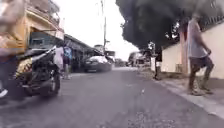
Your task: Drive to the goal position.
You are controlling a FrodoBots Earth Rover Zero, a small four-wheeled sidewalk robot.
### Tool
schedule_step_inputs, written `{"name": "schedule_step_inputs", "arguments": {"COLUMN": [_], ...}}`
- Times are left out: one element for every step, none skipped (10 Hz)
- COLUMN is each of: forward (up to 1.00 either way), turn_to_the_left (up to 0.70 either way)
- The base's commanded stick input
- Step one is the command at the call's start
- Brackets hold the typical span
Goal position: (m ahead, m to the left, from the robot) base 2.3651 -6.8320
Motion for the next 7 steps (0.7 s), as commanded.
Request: {"name": "schedule_step_inputs", "arguments": {"forward": [0.70,0.70,0.70,0.70,0.70,0.70,0.70], "turn_to_the_left": [-0.14,-0.28,-0.08,0.00,0.00,0.00,0.00]}}
